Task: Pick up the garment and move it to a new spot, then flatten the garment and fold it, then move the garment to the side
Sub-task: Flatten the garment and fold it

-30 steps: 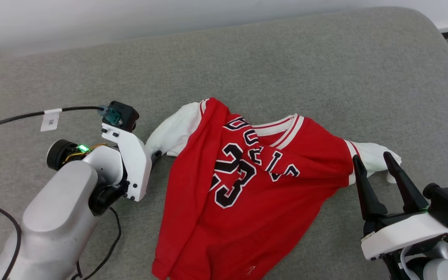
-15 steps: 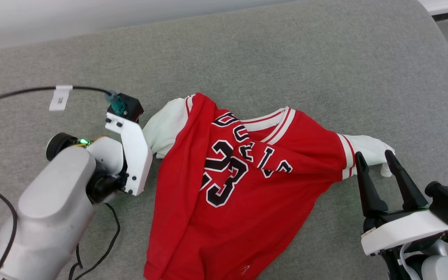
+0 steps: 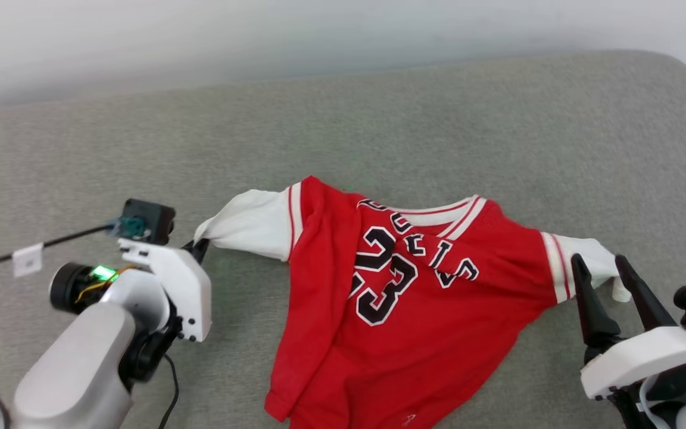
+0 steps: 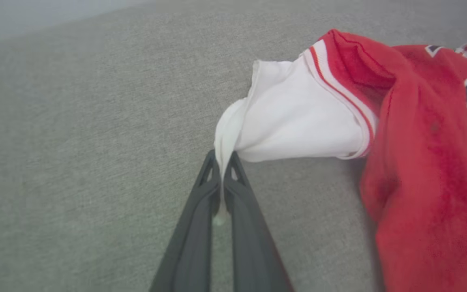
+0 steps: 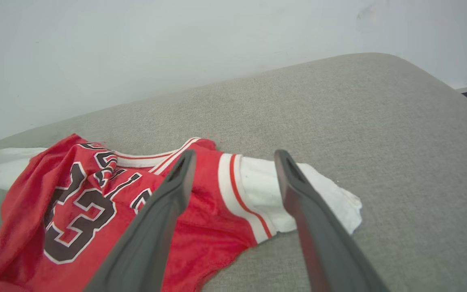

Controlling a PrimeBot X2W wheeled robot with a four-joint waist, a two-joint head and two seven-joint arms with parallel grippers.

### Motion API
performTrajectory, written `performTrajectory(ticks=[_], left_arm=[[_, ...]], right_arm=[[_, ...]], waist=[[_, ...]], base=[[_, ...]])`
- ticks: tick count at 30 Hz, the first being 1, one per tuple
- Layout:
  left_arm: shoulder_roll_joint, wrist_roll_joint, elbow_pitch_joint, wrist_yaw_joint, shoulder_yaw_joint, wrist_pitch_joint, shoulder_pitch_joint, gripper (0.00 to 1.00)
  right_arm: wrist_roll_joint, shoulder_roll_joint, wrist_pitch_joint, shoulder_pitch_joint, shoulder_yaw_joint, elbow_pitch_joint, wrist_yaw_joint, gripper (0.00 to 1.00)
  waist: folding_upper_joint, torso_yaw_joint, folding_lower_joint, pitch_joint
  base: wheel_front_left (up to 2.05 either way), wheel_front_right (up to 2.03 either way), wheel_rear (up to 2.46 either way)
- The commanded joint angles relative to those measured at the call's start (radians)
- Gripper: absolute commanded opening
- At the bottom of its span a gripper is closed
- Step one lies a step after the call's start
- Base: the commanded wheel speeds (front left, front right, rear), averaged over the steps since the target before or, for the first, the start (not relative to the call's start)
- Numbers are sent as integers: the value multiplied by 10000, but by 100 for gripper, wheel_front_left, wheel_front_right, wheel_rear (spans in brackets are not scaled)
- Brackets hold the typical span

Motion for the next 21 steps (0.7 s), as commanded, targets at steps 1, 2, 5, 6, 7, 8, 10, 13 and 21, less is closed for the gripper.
performTrajectory(ticks=[1,2,5,6,7,8,10,13,21], left_arm=[[158,18,-279,255,164,-274,357,0],[210,4,-534,435,264,-468,559,0],[391,16,-1254,923,548,-948,1159,0],[452,12,-1502,1051,636,-1075,1338,0],[517,17,-1737,1161,693,-1151,1499,0],[586,51,-1982,1263,726,-1204,1640,0],[642,112,-2407,1430,763,-1280,1813,0],[693,191,-2953,1625,788,-1302,1900,0],[575,482,-3655,1766,694,-1320,1331,0]], right_arm=[[152,-89,182,84,-155,120,-3,100],[244,-122,330,92,-274,204,-3,100],[568,-281,919,119,-741,551,-3,100],[693,-341,1131,90,-917,680,-3,100],[811,-408,1364,37,-1116,816,-3,100],[918,-513,1591,-55,-1308,914,-3,100],[1187,-808,2143,-281,-1715,1183,-3,100],[1551,-1217,3231,-709,-1990,1649,-3,100],[2253,-2160,6186,-2255,-1524,2927,-3,100]], waist=[[0,345,-1,-340],[0,410,-1,-398],[0,566,-1,-581],[0,617,-1,-605],[0,664,-1,-627],[0,705,-1,-631],[0,803,-1,-587],[0,909,-1,-378],[0,1263,-1,483]], base=[[0,0,0],[0,0,0],[0,0,0],[0,0,0],[0,0,0],[0,0,0],[0,0,0],[0,0,0],[0,0,0]])
